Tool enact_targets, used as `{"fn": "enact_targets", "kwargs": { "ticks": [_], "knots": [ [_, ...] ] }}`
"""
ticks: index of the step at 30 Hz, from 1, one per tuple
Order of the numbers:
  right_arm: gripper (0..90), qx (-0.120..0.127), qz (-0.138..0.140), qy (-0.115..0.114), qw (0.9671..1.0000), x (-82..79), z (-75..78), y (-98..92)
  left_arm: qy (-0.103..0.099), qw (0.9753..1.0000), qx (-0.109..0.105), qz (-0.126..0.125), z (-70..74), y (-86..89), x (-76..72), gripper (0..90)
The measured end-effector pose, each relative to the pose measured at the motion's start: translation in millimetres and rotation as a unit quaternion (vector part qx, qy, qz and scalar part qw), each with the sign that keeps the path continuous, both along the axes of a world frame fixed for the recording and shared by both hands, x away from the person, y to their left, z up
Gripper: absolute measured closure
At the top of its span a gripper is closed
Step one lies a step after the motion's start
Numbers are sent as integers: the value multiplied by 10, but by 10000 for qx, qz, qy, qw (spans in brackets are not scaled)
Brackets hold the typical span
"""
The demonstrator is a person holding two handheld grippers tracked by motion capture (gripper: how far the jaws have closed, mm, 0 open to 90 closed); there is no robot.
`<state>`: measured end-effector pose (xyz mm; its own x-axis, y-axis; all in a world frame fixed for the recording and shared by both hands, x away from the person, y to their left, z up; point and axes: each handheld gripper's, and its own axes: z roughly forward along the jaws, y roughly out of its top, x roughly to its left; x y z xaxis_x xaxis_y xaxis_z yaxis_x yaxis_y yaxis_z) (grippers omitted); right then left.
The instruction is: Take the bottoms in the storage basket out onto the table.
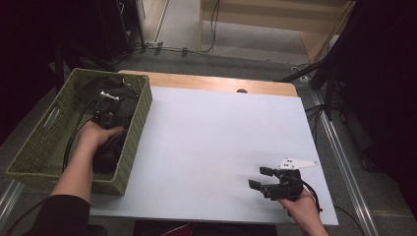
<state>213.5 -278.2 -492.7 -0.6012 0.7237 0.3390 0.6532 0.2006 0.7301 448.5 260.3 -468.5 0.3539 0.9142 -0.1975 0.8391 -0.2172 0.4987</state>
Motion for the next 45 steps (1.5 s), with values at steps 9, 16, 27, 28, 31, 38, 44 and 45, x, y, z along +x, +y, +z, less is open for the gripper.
{"fn": "enact_targets", "kwargs": {
  "ticks": [9,16,27,28,31,38,44,45],
  "knots": [
    [219,25,-1,-43,10000,-4,6,-10,156,9997,-191,42,43,44,8,484],
    [219,28,-9,-57,10000,-5,9,-13,333,9987,-350,167,112,89,15,552],
    [219,35,-15,-63,10000,-7,13,-17,346,9985,-301,297,317,96,10,564],
    [219,30,-13,-56,10000,-8,13,-18,303,9987,-319,268,356,94,0,566],
    [219,45,-13,-48,10000,-3,9,-14,140,9989,-375,250,472,81,-46,568],
    [219,35,27,-32,10000,-1,7,0,-203,9964,-791,246,688,141,-190,567],
    [219,60,83,-57,9999,-8,29,17,-226,9936,-1095,159,758,189,-212,567],
    [219,75,86,-79,9999,-5,29,18,-254,9927,-1171,151,779,199,-220,567]
  ]
}}
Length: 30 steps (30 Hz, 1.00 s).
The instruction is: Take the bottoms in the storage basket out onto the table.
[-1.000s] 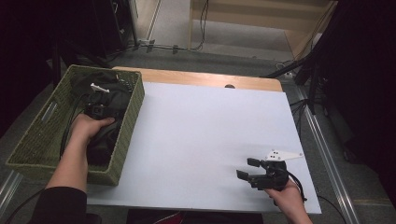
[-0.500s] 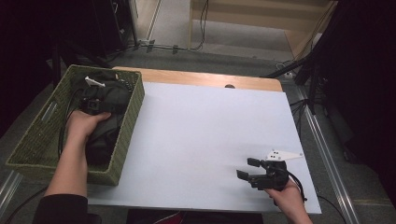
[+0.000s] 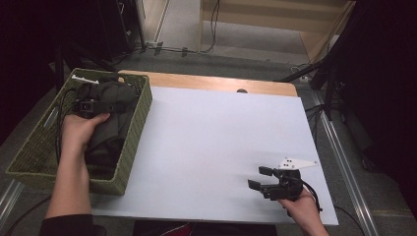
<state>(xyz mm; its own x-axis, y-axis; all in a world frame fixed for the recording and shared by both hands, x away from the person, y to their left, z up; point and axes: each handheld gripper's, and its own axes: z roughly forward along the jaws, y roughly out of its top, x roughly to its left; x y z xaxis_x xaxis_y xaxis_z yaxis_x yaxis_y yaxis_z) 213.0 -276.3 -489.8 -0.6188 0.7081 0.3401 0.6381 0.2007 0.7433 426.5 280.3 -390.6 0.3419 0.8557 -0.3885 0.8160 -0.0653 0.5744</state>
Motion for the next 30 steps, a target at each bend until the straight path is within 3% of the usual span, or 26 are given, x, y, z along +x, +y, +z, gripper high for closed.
{"fn": "enact_targets", "kwargs": {
  "ticks": [3,6,15,19,26,30],
  "knots": [
    [219,5,-8,-1,10000,4,2,0,-65,9999,-126,46,52,40,-31,567],
    [219,11,-7,1,10000,2,4,-2,-116,9999,-104,-3,117,52,-75,566],
    [219,20,-6,4,10000,1,6,-10,-489,9985,-256,-22,386,110,-240,566],
    [219,-4,2,7,10000,2,1,-10,-646,9970,-399,-169,541,137,-341,566],
    [219,24,9,17,10000,-1,1,-3,-944,9950,-254,-223,745,91,-472,566],
    [219,8,12,33,10000,1,1,-5,-997,9941,-297,-298,799,65,-504,565]
  ]
}}
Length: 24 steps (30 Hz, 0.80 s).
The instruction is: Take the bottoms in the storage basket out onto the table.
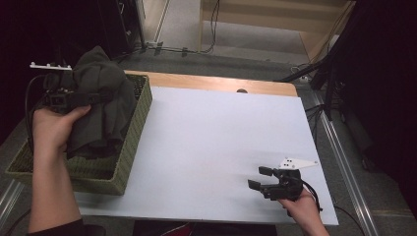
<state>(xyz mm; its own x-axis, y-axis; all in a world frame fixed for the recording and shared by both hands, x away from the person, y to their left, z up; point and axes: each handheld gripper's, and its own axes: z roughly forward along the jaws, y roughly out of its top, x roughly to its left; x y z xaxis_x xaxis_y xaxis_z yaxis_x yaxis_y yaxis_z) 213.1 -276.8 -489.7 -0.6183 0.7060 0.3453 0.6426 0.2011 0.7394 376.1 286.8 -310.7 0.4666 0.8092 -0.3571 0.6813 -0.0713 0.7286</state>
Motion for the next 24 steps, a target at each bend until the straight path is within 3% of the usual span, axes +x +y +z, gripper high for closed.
{"fn": "enact_targets", "kwargs": {
  "ticks": [6,12,15,19,24],
  "knots": [
    [219,-4,42,-16,10000,-3,1,8,221,9996,-157,-98,30,-19,-2,563],
    [219,9,42,-20,10000,-4,2,10,172,9996,-132,-168,106,-60,-58,563],
    [219,15,28,-12,10000,-4,2,9,244,9994,-203,-162,149,-76,-88,562],
    [219,-4,46,-6,10000,-3,1,12,304,9979,-447,-348,185,-87,-115,561],
    [219,10,36,-23,10000,-4,2,8,260,9967,-495,-587,250,-168,-167,561]
  ]
}}
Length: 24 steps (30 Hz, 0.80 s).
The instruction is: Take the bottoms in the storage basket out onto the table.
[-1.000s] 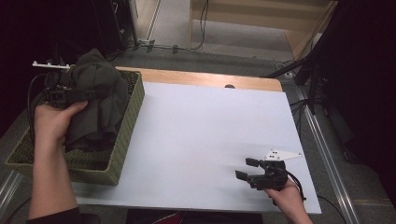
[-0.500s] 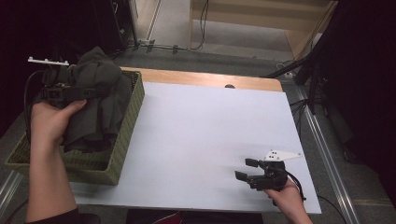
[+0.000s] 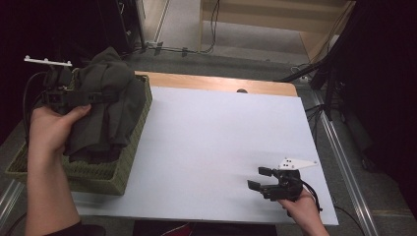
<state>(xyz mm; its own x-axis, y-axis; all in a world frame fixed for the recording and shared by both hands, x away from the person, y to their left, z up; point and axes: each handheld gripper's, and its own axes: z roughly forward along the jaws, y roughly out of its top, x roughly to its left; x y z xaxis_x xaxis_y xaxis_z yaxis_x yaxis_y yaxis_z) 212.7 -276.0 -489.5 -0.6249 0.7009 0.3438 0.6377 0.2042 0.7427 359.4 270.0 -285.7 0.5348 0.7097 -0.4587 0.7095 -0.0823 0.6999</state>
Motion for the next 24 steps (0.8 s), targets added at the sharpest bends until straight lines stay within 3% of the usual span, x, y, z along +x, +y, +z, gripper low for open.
{"fn": "enact_targets", "kwargs": {
  "ticks": [7,18,24],
  "knots": [
    [219,-7,-2,3,10000,1,-1,-2,43,9995,-90,-309,22,-135,-15,561],
    [219,-27,-5,0,10000,-3,2,-5,30,9968,106,-790,36,-544,-40,560],
    [219,-31,-16,-13,10000,-7,10,-18,23,9959,219,-873,-2,-734,-35,561]
  ]
}}
